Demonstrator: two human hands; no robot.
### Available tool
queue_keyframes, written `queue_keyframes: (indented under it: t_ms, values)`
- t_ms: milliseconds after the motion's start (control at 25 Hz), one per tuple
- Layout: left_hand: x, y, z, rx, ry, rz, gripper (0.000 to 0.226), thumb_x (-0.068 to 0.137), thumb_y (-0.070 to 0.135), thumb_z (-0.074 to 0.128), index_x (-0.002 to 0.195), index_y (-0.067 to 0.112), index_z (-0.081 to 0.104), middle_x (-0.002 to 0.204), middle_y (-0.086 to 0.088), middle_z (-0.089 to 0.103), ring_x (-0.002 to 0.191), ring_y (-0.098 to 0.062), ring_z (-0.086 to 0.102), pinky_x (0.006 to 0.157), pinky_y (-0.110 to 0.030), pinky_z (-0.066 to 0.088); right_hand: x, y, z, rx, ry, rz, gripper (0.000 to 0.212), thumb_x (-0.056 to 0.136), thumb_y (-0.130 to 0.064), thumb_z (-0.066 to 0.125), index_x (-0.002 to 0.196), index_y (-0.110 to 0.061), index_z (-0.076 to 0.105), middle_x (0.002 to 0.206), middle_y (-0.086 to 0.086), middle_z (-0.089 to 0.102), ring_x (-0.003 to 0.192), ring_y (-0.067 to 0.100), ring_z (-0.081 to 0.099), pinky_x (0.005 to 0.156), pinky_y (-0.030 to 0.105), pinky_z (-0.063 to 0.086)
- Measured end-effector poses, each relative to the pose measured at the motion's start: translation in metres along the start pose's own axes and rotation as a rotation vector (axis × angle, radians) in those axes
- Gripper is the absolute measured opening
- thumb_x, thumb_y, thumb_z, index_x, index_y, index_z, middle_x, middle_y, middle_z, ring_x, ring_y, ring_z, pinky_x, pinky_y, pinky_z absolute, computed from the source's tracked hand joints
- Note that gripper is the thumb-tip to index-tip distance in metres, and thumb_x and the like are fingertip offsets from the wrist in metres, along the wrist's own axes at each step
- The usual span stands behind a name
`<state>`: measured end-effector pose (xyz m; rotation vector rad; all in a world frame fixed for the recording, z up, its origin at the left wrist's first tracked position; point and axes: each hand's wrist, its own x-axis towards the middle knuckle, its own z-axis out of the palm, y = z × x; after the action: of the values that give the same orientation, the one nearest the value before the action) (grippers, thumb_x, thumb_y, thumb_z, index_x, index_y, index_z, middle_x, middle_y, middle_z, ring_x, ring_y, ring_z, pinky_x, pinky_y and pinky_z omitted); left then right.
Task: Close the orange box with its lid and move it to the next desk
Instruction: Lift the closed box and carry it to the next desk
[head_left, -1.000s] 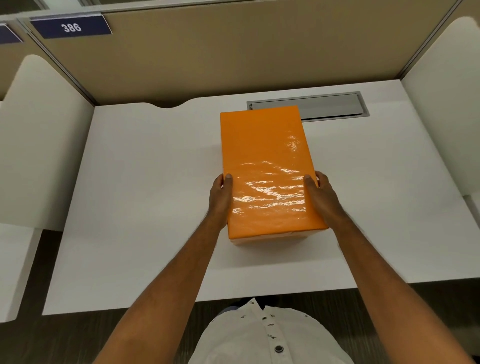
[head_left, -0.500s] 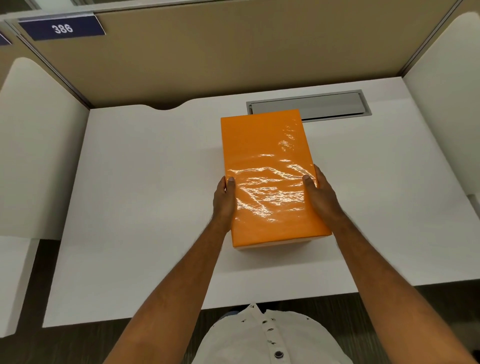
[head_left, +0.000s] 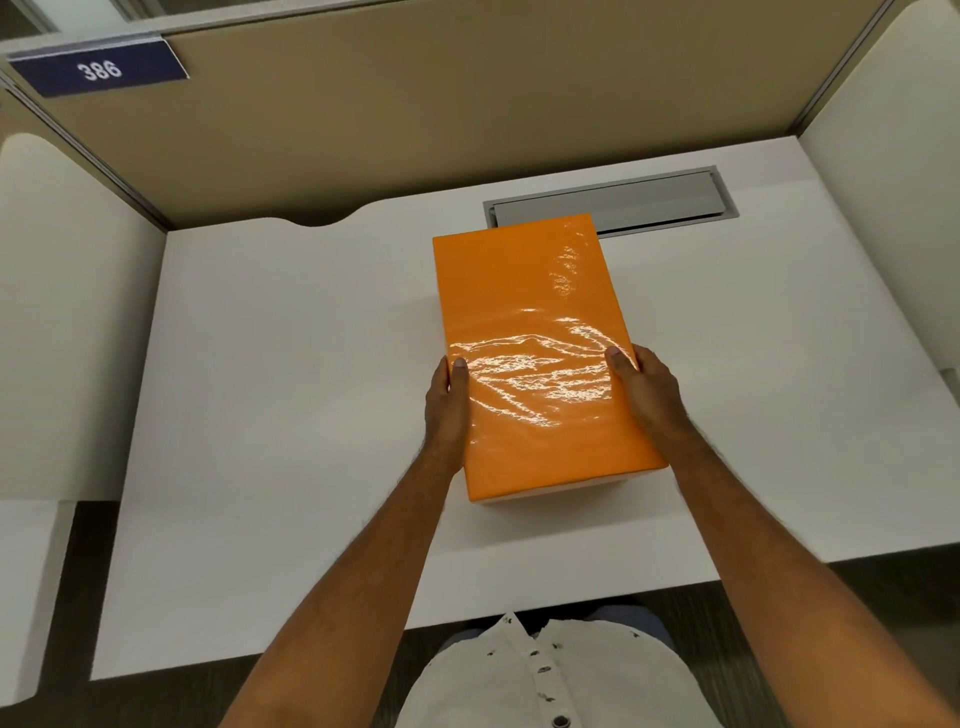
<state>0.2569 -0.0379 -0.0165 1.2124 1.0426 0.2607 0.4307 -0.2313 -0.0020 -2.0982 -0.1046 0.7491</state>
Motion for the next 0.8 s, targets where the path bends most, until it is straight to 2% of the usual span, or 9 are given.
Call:
queue_keyframes:
  t_ms: [120, 320, 400, 560, 680, 800]
  values:
    - [0.000, 0.002, 0.000, -0.019, -0.001, -0.015, 0.047, 0.108, 0.052, 0.041, 0.147, 0.029, 0.052, 0.130, -0.001, 0.071, 0.105, -0.021, 0.076, 0.088, -0.044, 0.064, 0.000, -0.002, -0.001, -0.021, 0.013, 0.016, 0.062, 0.102, -0.059, 0.044, 0.148, -0.017, 0.049, 0.146, 0.010, 0.059, 0.128, 0.035, 0.059, 0.106, 0.051, 0.046]
    - [-0.003, 0.019, 0.028, -0.042, -0.014, -0.004, 0.044, 0.110, 0.048, 0.040, 0.146, 0.025, 0.054, 0.131, -0.004, 0.072, 0.108, -0.023, 0.075, 0.078, -0.034, 0.065, 0.012, -0.005, -0.029, 0.016, -0.011, 0.021, 0.061, 0.100, -0.061, 0.047, 0.145, -0.019, 0.052, 0.141, 0.010, 0.063, 0.121, 0.034, 0.064, 0.104, 0.053, 0.050]
    - [0.001, 0.030, 0.050, -0.041, -0.024, 0.021, 0.044, 0.110, 0.048, 0.040, 0.146, 0.026, 0.053, 0.132, -0.003, 0.071, 0.109, -0.023, 0.075, 0.079, -0.034, 0.065, 0.022, -0.010, -0.051, 0.037, -0.018, 0.013, 0.061, 0.099, -0.061, 0.048, 0.144, -0.020, 0.052, 0.140, 0.009, 0.064, 0.119, 0.033, 0.065, 0.104, 0.053, 0.051]
    - [0.013, 0.058, 0.130, -0.046, -0.049, 0.055, 0.043, 0.110, 0.049, 0.041, 0.145, 0.028, 0.053, 0.132, -0.002, 0.070, 0.110, -0.023, 0.075, 0.082, -0.037, 0.065, 0.064, -0.018, -0.125, 0.069, -0.004, -0.010, 0.060, 0.099, -0.062, 0.049, 0.143, -0.021, 0.053, 0.138, 0.007, 0.065, 0.117, 0.032, 0.067, 0.104, 0.055, 0.052]
    - [0.024, 0.076, 0.195, -0.070, -0.064, 0.062, 0.042, 0.110, 0.047, 0.041, 0.146, 0.027, 0.052, 0.130, -0.001, 0.070, 0.106, -0.021, 0.075, 0.079, -0.034, 0.064, 0.101, -0.020, -0.183, 0.087, 0.002, -0.023, 0.056, 0.100, -0.060, 0.050, 0.141, -0.022, 0.054, 0.134, 0.007, 0.067, 0.113, 0.032, 0.068, 0.103, 0.054, 0.053]
    - [0.039, 0.091, 0.259, -0.087, -0.063, 0.075, 0.034, 0.110, 0.046, 0.041, 0.138, 0.030, 0.055, 0.124, 0.001, 0.072, 0.102, -0.019, 0.075, 0.077, -0.033, 0.063, 0.141, -0.020, -0.239, 0.098, 0.019, -0.048, 0.054, 0.100, -0.058, 0.051, 0.139, -0.022, 0.057, 0.131, 0.007, 0.068, 0.111, 0.031, 0.069, 0.102, 0.055, 0.053]
